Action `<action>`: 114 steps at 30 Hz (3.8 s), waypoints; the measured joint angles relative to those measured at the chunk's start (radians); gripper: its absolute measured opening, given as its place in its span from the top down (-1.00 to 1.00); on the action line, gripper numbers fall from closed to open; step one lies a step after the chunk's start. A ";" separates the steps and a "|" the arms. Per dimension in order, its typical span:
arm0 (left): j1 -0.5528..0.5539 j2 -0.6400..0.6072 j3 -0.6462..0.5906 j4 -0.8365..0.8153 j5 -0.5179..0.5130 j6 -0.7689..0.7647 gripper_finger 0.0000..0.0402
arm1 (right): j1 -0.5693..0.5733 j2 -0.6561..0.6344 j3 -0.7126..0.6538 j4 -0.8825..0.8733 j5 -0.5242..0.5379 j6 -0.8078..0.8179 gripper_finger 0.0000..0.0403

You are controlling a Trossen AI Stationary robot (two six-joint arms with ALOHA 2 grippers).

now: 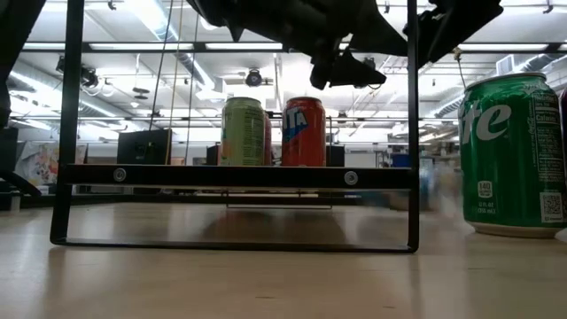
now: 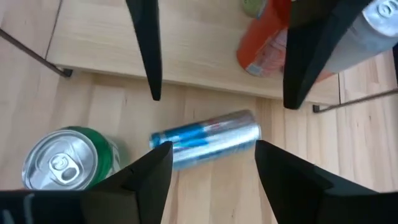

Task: Place canned beverage on shelf
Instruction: Put the blue soda can on the shelf

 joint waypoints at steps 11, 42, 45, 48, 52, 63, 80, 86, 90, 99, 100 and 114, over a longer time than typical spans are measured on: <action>-0.014 -0.028 0.000 -0.090 -0.001 0.010 -0.96 | -0.077 0.004 -0.125 0.077 -0.012 0.202 -0.14; -0.228 -0.275 0.000 -0.902 -0.496 -0.144 -0.72 | -0.214 0.455 -0.115 0.292 -0.062 0.279 -0.65; -0.241 -0.282 0.000 -0.913 -0.525 -0.159 -0.72 | -0.224 0.480 -0.116 0.286 -0.061 0.272 -0.59; -0.254 -0.280 0.000 -0.918 -0.526 -0.169 -0.72 | -0.232 0.493 -0.118 0.280 -0.080 0.265 -0.49; -0.254 -0.280 0.000 -0.919 -0.525 -0.188 -0.72 | -0.246 0.508 -0.116 0.278 -0.106 0.253 -0.34; -0.264 -0.280 0.000 -0.900 -0.523 -0.187 -0.72 | -0.266 0.460 -0.130 0.253 -0.111 0.186 -0.25; -0.218 -0.270 0.000 -0.606 -0.478 -0.131 -0.72 | -0.133 0.050 -0.442 0.658 0.066 0.186 -0.26; -0.143 -0.198 0.001 -0.388 -0.357 -0.065 -0.72 | -0.052 -0.028 -0.539 0.827 0.250 0.154 -0.27; -0.094 -0.155 0.000 -0.301 -0.363 -0.027 -0.72 | 0.011 -0.038 -0.582 0.907 0.377 0.118 -0.27; -0.039 -0.147 0.000 -0.152 -0.380 -0.074 -0.72 | 0.181 -0.029 -0.585 0.949 0.810 0.013 -0.27; -0.039 -0.147 0.000 -0.135 -0.397 -0.074 -0.72 | 0.195 -0.028 -0.585 0.947 0.860 0.005 -0.27; -0.019 -0.105 0.000 0.084 -0.372 -0.016 -0.78 | 0.247 -0.028 -0.585 1.198 1.061 -0.255 -0.27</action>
